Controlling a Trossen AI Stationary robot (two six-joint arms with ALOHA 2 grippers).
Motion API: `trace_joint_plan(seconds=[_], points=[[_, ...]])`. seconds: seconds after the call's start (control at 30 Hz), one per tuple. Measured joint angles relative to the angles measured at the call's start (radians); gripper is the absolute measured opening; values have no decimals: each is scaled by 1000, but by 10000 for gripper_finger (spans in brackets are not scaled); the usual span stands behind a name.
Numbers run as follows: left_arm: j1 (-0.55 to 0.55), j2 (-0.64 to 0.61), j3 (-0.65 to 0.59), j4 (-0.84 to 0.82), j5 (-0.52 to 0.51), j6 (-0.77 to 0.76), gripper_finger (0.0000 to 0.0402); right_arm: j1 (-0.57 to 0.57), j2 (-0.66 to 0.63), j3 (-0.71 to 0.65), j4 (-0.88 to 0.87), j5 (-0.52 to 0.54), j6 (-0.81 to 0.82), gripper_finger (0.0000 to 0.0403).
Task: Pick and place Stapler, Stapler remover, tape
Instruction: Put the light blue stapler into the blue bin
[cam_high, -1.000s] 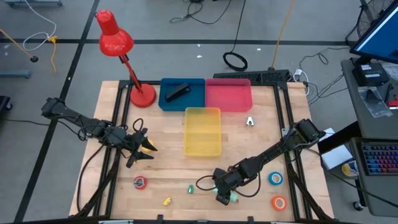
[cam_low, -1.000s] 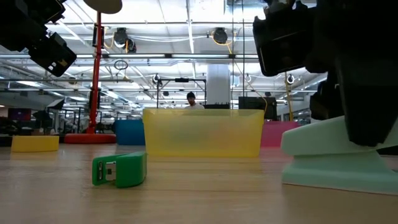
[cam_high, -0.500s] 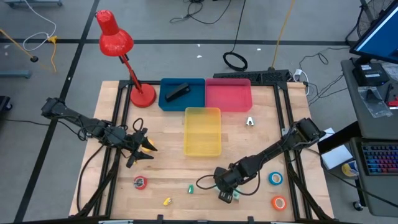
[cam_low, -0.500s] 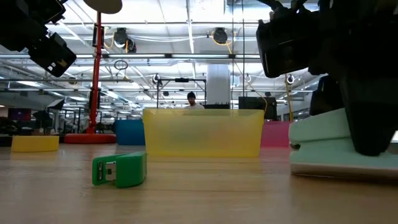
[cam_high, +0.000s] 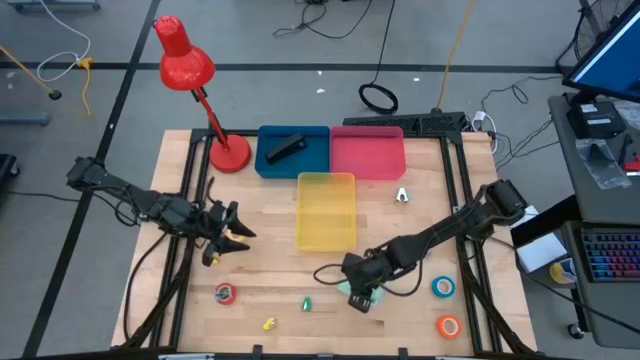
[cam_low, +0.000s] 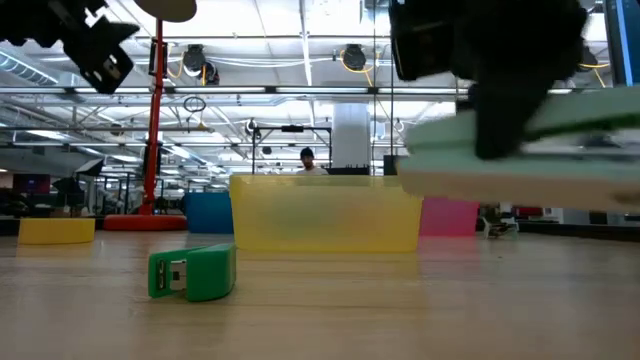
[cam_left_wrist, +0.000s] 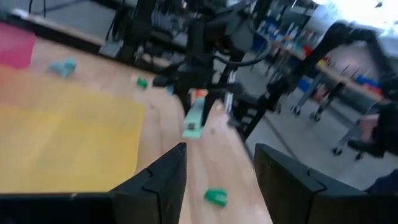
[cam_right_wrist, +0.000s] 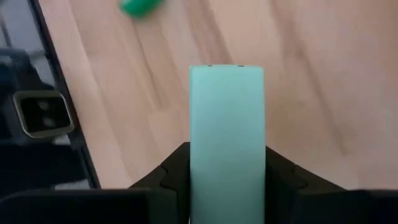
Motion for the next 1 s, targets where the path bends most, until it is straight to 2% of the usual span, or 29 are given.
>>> trace_joint_plan(seconds=[0.27,0.6,0.8,1.0], points=[[0,0,0,139,-8,-1,186,-53,-86,33,-8,119,-45,113],[0,33,0,186,-188,-46,186,-184,-86,173,-24,230,-296,113],[2,143,6,336,-284,3,186,-284,-85,212,-35,228,-511,113],[36,299,129,301,-391,57,186,-361,-84,232,-37,223,-738,113]])
